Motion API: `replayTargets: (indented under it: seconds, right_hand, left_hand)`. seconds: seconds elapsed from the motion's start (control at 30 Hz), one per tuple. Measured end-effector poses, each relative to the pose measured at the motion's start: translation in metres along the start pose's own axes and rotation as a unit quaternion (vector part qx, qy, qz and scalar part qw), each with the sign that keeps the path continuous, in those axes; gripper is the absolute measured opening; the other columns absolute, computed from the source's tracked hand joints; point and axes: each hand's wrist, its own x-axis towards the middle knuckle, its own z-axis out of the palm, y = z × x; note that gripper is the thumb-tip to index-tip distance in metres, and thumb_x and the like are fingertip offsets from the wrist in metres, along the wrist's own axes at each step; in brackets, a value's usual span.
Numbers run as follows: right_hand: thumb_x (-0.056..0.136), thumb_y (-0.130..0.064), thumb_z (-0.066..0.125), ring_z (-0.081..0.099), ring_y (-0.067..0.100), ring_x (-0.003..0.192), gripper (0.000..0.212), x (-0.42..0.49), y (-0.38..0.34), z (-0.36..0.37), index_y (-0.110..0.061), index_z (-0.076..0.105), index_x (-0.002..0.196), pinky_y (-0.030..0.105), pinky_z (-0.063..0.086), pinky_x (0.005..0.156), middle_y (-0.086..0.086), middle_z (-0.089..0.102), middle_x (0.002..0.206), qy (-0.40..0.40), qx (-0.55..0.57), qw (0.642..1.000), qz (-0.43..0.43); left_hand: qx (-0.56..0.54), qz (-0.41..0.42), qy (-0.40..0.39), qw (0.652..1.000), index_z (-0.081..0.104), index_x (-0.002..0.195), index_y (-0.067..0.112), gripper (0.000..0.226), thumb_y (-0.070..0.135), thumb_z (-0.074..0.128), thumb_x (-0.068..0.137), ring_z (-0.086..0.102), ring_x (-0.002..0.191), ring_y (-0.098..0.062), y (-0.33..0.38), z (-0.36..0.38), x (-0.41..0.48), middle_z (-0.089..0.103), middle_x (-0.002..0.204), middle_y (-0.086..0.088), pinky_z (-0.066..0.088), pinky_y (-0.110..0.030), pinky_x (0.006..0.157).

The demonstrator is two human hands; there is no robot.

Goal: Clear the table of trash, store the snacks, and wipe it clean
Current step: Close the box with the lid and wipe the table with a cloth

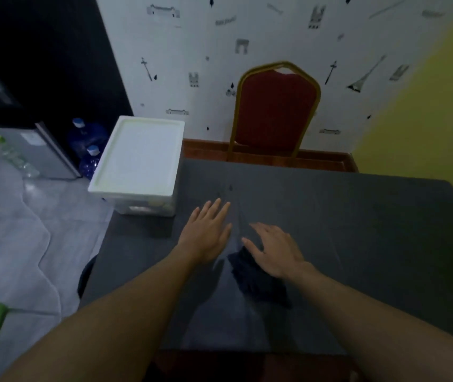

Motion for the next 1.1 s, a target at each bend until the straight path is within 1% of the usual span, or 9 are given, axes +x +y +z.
replayTargets:
  seconds: [0.07,0.13,0.23,0.4,0.53,0.67,0.77,1.0,1.1]
  right_hand:
    - [0.097,-0.065,0.035,0.050,0.027,0.126,0.063,-0.001,0.007,0.024,-0.024,0.046,0.144,0.042,0.045,0.102,0.002,0.055,0.139,-0.039,-0.018,0.999,-0.020]
    - [0.097,-0.057,0.047,0.050,0.027,0.119,0.056,-0.002,0.010,0.047,-0.024,0.046,0.142,0.042,0.047,0.096,0.004,0.052,0.132,-0.077,-0.032,0.996,-0.030]
    - [0.098,-0.042,0.054,0.048,0.025,0.114,0.040,0.002,0.010,0.070,-0.023,0.049,0.132,0.040,0.047,0.093,0.004,0.046,0.123,-0.052,-0.041,0.997,-0.045]
    - [0.099,-0.019,0.058,0.054,0.023,0.104,0.025,0.032,-0.004,0.079,-0.015,0.061,0.124,0.035,0.047,0.090,0.004,0.052,0.112,-0.012,0.089,0.987,-0.135]
    - [0.100,-0.034,0.055,0.045,0.021,0.118,0.043,0.063,-0.030,0.077,-0.022,0.048,0.141,0.039,0.044,0.098,0.002,0.046,0.129,0.101,0.134,0.983,-0.080]
    - [0.100,-0.057,0.040,0.032,0.026,0.134,0.058,0.069,-0.026,0.087,-0.027,0.039,0.150,0.047,0.035,0.102,-0.002,0.034,0.152,0.084,-0.022,0.991,-0.099]
    - [0.100,-0.056,0.036,0.039,0.027,0.126,0.060,0.058,-0.013,0.107,-0.023,0.043,0.149,0.045,0.038,0.094,0.001,0.040,0.149,0.087,-0.050,0.988,-0.118]
    - [0.100,-0.035,0.051,0.044,0.025,0.107,0.043,0.104,-0.060,0.125,-0.018,0.058,0.138,0.039,0.039,0.086,0.006,0.054,0.129,0.172,0.068,0.980,-0.070]
    - [0.099,-0.035,0.054,0.048,0.024,0.100,0.038,0.093,-0.086,0.134,-0.020,0.063,0.133,0.036,0.038,0.081,0.003,0.056,0.126,0.173,0.064,0.973,-0.140]
  left_hand:
    - [-0.019,-0.030,-0.012,0.999,0.001,0.158,0.025,0.061,0.048,0.019,0.104,-0.002,0.152,-0.020,-0.007,0.019,-0.008,-0.001,0.166,0.000,0.001,-0.041,0.123]
    - [-0.032,-0.057,-0.023,0.998,0.001,0.158,0.025,0.061,0.047,0.019,0.104,-0.001,0.152,-0.021,-0.017,0.035,-0.018,0.000,0.166,0.000,0.002,-0.042,0.124]
    - [-0.045,-0.104,-0.034,0.993,0.003,0.158,0.025,0.061,0.047,0.019,0.104,0.000,0.152,-0.023,-0.037,0.055,-0.033,0.001,0.166,-0.001,0.003,-0.042,0.124]
    - [-0.041,-0.168,-0.035,0.984,0.002,0.158,0.024,0.060,0.046,0.018,0.104,-0.002,0.152,-0.023,-0.070,0.075,-0.047,-0.001,0.166,-0.001,0.002,-0.041,0.124]
    - [-0.007,-0.191,0.023,0.981,0.005,0.158,0.024,0.059,0.045,0.016,0.104,-0.005,0.152,-0.024,-0.093,0.076,-0.043,0.000,0.166,0.000,0.002,-0.044,0.124]
    - [-0.002,-0.237,0.054,0.970,0.010,0.158,0.023,0.058,0.044,0.015,0.104,-0.003,0.152,-0.028,-0.117,0.080,-0.034,0.004,0.166,-0.002,0.002,-0.047,0.123]
    - [0.036,-0.236,0.066,0.969,0.009,0.158,0.025,0.058,0.045,0.012,0.104,-0.001,0.152,-0.027,-0.126,0.092,-0.038,0.004,0.166,-0.001,0.005,-0.047,0.123]
    - [0.061,-0.239,0.084,0.966,0.009,0.158,0.026,0.057,0.043,0.016,0.104,0.000,0.153,-0.023,-0.131,0.098,-0.038,0.005,0.166,0.000,0.008,-0.048,0.123]
    - [0.063,-0.234,0.081,0.967,0.008,0.158,0.026,0.056,0.040,0.016,0.104,-0.001,0.153,-0.022,-0.133,0.099,-0.037,0.005,0.166,0.000,0.008,-0.047,0.123]
